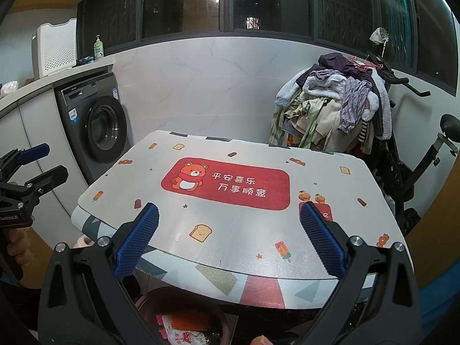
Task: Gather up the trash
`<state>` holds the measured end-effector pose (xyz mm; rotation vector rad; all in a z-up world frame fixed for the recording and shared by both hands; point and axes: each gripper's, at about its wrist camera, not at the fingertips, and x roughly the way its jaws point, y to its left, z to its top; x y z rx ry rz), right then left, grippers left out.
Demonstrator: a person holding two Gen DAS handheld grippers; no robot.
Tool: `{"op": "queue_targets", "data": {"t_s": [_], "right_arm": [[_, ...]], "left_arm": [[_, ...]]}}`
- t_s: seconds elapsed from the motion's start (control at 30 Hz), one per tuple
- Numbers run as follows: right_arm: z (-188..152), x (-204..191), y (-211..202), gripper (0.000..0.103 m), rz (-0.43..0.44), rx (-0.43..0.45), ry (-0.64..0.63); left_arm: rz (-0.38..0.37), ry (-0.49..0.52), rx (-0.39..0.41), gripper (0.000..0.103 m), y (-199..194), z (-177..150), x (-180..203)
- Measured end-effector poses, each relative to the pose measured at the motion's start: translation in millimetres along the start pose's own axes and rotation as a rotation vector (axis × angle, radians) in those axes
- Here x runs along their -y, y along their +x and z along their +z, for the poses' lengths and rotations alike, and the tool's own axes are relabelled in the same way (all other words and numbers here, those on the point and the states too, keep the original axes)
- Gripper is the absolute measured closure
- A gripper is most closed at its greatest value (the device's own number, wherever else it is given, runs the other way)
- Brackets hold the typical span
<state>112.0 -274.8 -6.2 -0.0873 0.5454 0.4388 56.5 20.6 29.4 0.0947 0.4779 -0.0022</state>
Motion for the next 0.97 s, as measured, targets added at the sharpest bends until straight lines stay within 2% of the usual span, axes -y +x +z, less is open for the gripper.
{"op": "queue_targets", "data": {"t_s": [0.57,0.73,0.9,0.97], "right_arm": [[-2.4,6.2,2.8,0.006,-0.014,0.0,0.011],[-3.1,8.1,9.8,0.006,-0.009,-0.015,0.014],[-0.7,12.1,11.2,0.006,-0.009,-0.026,0.008],[-1.1,12.6,12.4,0.006,-0.006,-0.026,0.009]], "left_arm": [[-0.005,-0.001,0.01,0.006,-3.9,2.6,1.5],[0.01,0.004,0.022,0.006,-5.9,5.4,2.5],[0.057,-0.005,0.055,0.006,-11.2,13.1,-0.6],[0.047,-0.003,0.059,0.006,-11.4,13.6,-1.8]]}}
